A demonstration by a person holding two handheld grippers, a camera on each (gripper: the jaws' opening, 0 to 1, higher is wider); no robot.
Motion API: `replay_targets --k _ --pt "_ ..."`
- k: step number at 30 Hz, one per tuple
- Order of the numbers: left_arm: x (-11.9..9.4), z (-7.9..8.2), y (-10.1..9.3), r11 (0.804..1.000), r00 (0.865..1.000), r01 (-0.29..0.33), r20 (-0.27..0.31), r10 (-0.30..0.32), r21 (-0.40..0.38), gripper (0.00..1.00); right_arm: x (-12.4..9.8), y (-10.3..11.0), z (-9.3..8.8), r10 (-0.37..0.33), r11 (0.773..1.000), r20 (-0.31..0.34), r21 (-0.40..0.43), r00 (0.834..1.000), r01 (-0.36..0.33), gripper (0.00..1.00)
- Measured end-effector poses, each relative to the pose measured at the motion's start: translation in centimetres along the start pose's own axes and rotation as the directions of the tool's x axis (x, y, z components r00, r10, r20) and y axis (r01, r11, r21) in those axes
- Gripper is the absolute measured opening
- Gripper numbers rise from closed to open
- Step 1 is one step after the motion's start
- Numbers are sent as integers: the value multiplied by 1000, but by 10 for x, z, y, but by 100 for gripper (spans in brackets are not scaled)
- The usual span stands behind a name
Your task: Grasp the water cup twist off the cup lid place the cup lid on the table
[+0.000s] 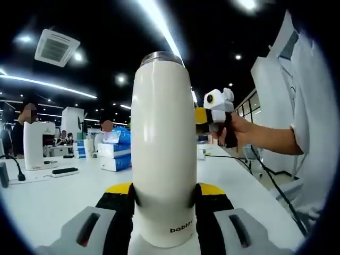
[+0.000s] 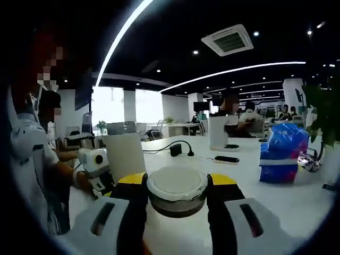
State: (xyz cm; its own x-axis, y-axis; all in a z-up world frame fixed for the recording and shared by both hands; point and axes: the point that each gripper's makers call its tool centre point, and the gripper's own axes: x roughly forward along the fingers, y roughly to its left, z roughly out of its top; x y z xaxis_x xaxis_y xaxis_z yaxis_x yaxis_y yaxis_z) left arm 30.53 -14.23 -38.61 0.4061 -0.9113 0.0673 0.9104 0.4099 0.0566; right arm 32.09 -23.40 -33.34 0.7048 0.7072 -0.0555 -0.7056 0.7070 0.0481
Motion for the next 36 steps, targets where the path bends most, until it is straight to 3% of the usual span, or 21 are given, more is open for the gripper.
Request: replay_targets --k 7,14,30,36 --pt "-1 0 0 1000 1000 1 -1 -1 0 46 4 -4 -57 -15 1000 -120 10 993 16 46" --pt "-1 1 0 1000 1000 2 0 -2 1 46 8 1 -82 -2 1000 -174 4 985 3 46" --pt "-1 1 0 1000 1000 2 0 -2 1 46 4 8 -110 16 999 -243 -37 970 -26 46" --pt "-1 1 0 1000 1000 2 0 -2 3 46 1 7 -112 6 998 -256 -55 967 -21 46"
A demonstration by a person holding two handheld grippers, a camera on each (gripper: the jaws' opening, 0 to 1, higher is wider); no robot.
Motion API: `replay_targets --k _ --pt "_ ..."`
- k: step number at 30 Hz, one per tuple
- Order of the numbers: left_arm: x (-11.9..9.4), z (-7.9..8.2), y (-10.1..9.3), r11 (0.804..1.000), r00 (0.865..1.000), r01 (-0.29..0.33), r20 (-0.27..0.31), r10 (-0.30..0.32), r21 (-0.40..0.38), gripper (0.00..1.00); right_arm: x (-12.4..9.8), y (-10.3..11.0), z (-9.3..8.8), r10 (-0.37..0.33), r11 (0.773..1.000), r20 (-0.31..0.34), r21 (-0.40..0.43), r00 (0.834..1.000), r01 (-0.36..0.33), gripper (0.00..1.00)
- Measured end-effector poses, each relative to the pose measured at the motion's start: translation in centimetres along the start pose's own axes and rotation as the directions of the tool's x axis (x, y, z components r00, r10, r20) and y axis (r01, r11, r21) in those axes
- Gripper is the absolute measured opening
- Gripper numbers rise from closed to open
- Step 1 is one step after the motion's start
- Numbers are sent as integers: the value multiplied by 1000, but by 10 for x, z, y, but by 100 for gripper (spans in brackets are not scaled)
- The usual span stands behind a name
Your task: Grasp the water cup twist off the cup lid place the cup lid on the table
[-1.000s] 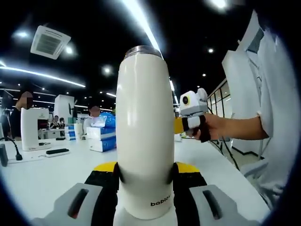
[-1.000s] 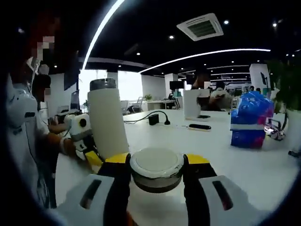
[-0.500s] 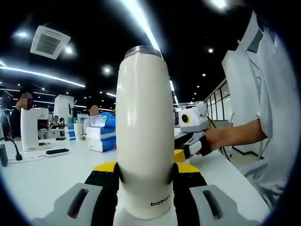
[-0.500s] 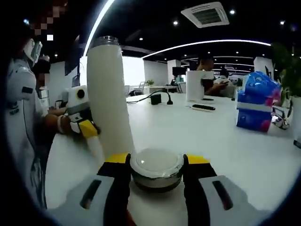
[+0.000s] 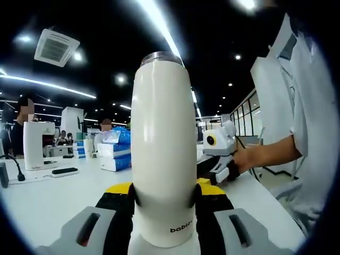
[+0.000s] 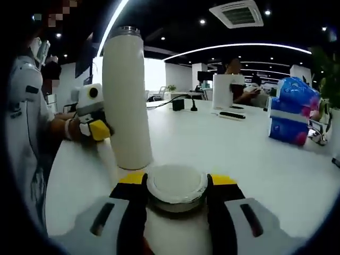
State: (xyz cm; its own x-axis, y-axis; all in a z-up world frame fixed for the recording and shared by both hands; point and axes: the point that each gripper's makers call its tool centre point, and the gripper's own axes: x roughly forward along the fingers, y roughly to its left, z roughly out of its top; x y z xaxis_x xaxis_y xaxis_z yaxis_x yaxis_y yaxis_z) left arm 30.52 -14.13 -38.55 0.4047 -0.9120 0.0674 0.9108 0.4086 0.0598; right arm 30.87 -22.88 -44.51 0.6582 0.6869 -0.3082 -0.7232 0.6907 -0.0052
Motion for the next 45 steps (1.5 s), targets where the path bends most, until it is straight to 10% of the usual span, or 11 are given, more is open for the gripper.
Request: replay_targets --k 17,28,37,45 --pt "0 -2 0 1000 1000 3 -17 -3 24 47 -3 0 10 -19 999 21 44 1000 19 63" --pt "-18 1 13 989 996 -71 -65 63 -130 74 -19 -5 22 -82 991 29 110 996 79 78" --pt "-62 27 -8 942 993 -122 -39 116 -312 90 -49 12 46 -75 989 45 131 996 68 85" --pt "-121 37 -25 885 959 -278 -55 279 -372 90 -84 35 75 -72 986 178 164 981 42 85"
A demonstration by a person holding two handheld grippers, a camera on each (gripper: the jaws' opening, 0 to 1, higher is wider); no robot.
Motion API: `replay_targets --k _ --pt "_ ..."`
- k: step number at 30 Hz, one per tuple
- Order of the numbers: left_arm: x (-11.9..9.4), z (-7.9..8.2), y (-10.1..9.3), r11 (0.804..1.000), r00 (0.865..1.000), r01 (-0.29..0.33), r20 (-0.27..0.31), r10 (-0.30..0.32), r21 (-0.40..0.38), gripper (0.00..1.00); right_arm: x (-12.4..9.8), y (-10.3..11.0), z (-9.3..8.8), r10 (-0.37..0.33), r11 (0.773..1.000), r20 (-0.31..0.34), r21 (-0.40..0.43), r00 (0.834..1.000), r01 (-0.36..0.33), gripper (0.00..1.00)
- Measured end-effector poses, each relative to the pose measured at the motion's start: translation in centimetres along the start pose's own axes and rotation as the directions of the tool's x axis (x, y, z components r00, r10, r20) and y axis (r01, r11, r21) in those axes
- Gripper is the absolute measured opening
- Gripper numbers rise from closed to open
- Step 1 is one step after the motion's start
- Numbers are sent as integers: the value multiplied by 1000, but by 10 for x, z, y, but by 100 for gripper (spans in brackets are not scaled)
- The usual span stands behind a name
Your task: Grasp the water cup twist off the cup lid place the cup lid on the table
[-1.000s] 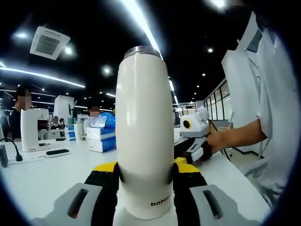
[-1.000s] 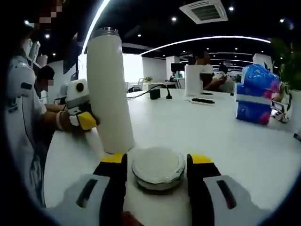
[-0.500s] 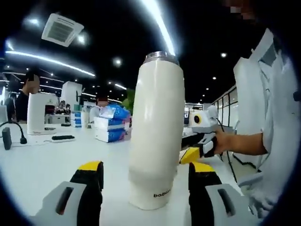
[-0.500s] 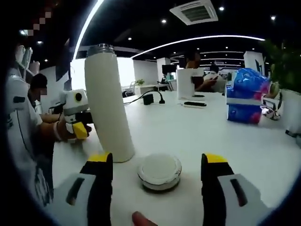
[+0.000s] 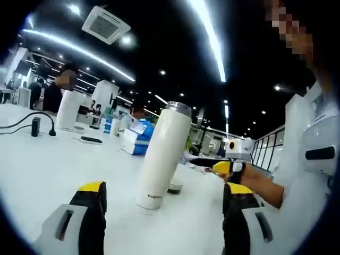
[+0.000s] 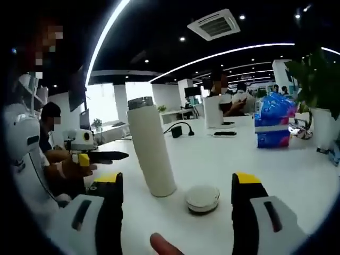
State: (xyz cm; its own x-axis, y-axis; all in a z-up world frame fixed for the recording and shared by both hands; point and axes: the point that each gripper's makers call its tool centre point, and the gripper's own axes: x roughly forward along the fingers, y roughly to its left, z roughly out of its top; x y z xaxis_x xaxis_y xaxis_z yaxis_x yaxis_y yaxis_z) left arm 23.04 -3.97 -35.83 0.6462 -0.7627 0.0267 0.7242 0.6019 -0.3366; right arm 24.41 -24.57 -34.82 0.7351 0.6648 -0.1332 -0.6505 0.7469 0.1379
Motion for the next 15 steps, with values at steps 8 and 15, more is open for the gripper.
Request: replay_targets --k 8,15 --pt "-60 -10 -8 994 994 -106 -43 104 -41 90 -25 32 7 29 1000 11 0 1000 -29 83" --pt "-102 -18 -16 981 978 -195 -74 194 -6 90 -49 56 0 -11 999 -39 -36 999 10 85"
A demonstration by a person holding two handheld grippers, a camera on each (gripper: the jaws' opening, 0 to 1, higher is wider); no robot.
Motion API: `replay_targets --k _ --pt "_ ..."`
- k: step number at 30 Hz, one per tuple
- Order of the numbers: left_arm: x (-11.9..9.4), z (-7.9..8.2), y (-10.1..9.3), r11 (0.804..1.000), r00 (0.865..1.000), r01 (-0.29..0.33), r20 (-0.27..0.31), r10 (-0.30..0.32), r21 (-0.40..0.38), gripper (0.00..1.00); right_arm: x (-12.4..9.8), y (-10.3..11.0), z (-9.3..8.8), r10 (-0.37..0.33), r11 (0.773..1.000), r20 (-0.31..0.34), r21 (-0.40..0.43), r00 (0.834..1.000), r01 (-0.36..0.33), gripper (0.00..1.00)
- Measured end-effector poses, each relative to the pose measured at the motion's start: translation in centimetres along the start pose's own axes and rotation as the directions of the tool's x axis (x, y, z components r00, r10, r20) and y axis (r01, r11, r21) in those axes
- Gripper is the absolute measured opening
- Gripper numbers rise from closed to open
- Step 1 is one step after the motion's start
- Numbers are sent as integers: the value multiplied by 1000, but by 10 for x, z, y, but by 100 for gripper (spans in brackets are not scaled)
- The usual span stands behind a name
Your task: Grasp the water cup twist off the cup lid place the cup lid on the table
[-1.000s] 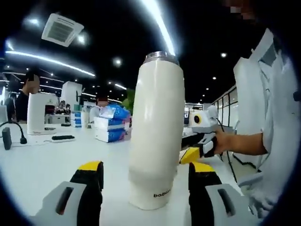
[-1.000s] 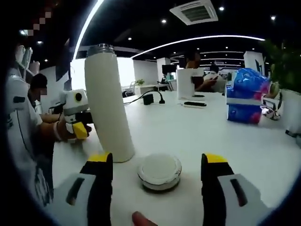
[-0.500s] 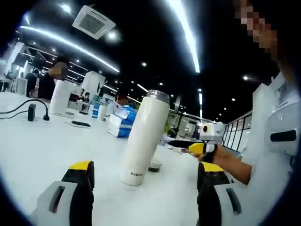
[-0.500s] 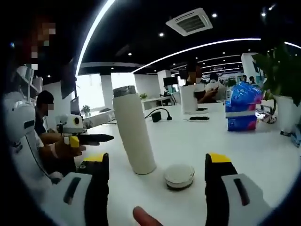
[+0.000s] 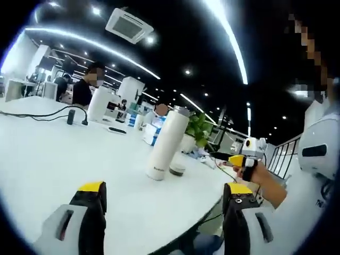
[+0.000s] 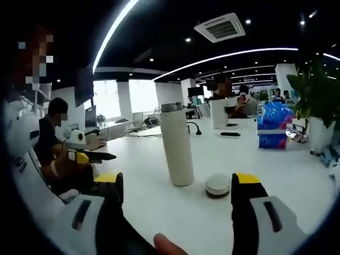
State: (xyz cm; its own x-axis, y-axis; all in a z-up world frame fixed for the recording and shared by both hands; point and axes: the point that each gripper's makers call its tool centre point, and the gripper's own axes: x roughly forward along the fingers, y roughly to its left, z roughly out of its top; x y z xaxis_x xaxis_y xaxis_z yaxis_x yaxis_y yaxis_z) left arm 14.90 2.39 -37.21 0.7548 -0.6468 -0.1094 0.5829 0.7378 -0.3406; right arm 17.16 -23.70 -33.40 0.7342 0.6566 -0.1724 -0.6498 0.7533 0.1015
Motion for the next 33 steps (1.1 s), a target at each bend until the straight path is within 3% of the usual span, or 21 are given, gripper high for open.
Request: replay_targets --k 4,10,18,23,28,33 --pt "-16 -2 -1 999 999 -32 -30 33 10 90 -15 4 9 -25 1000 15 -4 1000 25 86" --pt "-44 14 -5 992 996 -93 -11 94 83 90 -38 4 19 -63 998 23 1 998 63 87" --pt "-80 17 -19 969 985 -160 -41 170 188 90 -78 4 9 -180 983 -23 37 983 180 87" --pt "-104 15 -24 951 972 -213 -50 230 226 90 -101 8 3 -259 966 -60 -26 964 258 87" --pt "-114 14 -29 935 963 -243 -52 265 257 90 -119 17 -4 -260 965 -46 13 964 261 87" --pt "-116 19 -35 928 964 -238 -46 261 287 90 -126 24 -9 -258 965 -41 40 965 259 87"
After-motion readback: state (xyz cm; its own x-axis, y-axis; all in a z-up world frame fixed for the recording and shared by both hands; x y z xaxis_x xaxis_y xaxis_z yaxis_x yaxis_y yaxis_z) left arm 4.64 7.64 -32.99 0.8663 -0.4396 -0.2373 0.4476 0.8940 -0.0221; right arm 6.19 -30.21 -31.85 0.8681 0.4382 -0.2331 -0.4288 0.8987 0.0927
